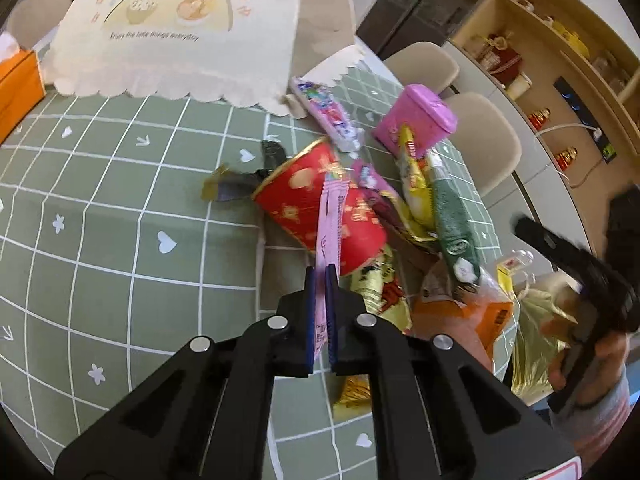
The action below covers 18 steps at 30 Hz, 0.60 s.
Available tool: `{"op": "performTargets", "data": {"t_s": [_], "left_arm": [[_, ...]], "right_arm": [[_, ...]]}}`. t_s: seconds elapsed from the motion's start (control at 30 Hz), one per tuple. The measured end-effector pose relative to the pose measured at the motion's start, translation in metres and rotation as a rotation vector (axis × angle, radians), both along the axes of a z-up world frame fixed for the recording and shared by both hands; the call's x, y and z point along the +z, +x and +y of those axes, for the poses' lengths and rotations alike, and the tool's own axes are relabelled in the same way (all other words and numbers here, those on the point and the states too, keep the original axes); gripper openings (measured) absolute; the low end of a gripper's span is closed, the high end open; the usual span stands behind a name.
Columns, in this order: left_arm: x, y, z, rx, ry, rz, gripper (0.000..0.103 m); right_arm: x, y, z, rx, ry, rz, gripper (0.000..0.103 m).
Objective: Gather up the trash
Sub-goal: 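Lift the pink wrapper with the left gripper while the right gripper lifts the milk pouch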
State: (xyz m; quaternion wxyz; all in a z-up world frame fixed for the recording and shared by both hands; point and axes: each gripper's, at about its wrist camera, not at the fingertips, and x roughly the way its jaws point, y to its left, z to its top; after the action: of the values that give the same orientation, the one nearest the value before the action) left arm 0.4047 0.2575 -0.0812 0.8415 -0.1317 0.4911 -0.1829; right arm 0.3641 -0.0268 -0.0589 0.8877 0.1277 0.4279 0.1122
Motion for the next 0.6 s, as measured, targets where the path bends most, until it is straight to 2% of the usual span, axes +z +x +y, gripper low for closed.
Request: {"op": "performTargets", "data": {"t_s": [0.2, 0.27, 0.43, 0.53, 0.6], "left_arm": [[0.005, -0.013, -0.002, -0.019, -0.002, 0.016, 0.004], [0.004, -0.015, -0.001, -0.024, 0.010, 0.017, 0.004], [-0.004, -0.018, 0.006, -0.027, 0.000, 0.044, 0.004], [-0.008, -0.018, 0.005, -0.045, -0.004, 0.054, 0.004], [-0.009, -0.019, 0.002, -0.057, -0.003, 0.051, 0.004]], "right_arm": [[-0.036, 0.053, 0.011, -0.078, -0.023, 0.133, 0.046], [-0.049, 0.059, 0.014, -0.086, -0.041, 0.175, 0.052], [-0.050, 0.057, 0.035, -0.020, -0.194, 0.161, 0.053], [-0.052, 0.054, 0.029, -0.041, -0.173, 0.194, 0.055], [-0.060, 0.054, 0.024, -0.045, -0.149, 0.249, 0.057]]}}
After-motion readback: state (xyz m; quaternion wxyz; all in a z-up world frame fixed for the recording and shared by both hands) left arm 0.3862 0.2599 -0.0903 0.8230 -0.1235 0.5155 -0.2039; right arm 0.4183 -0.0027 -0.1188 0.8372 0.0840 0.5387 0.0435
